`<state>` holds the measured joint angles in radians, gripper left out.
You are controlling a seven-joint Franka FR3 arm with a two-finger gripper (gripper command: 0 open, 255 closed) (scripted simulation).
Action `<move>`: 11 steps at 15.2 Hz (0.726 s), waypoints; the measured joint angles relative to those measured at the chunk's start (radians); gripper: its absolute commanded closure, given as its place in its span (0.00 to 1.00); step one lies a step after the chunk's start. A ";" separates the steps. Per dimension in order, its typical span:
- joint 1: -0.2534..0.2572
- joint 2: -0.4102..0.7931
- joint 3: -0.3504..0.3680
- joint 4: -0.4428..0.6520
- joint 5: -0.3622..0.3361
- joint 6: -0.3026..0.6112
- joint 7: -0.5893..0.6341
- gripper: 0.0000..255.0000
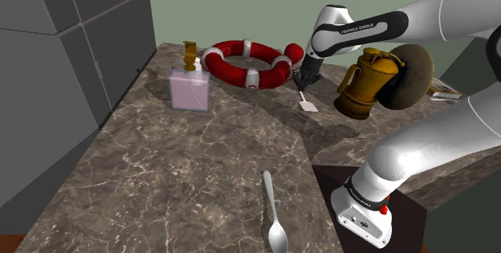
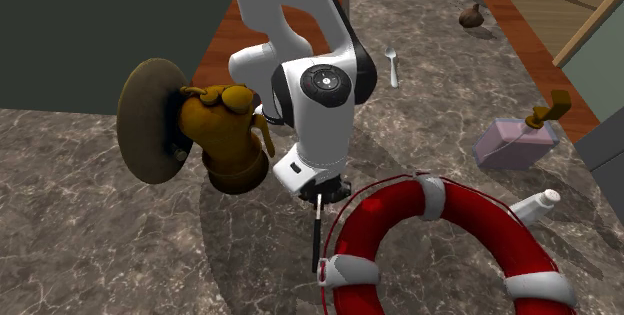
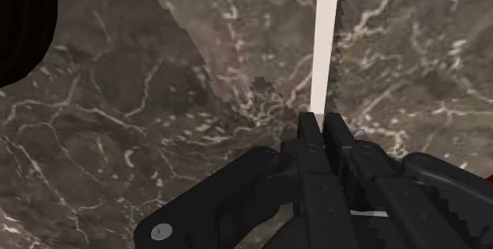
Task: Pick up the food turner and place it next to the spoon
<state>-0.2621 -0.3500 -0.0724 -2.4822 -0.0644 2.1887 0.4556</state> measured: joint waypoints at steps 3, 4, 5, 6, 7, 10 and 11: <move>0.000 0.002 0.000 0.002 0.000 0.005 0.000 1.00; 0.000 0.002 0.000 0.002 0.000 0.006 0.000 1.00; 0.000 0.002 0.000 0.002 0.000 0.006 0.000 0.00; 0.000 0.001 0.000 0.002 0.000 0.006 0.000 0.00; 0.001 -0.018 0.002 -0.010 -0.001 -0.003 0.002 0.00; 0.010 -0.111 0.019 -0.043 0.003 -0.069 0.017 0.00; 0.011 -0.125 0.023 -0.055 0.003 -0.071 0.020 0.00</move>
<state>-0.2508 -0.4748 -0.0496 -2.5376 -0.0612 2.1177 0.4759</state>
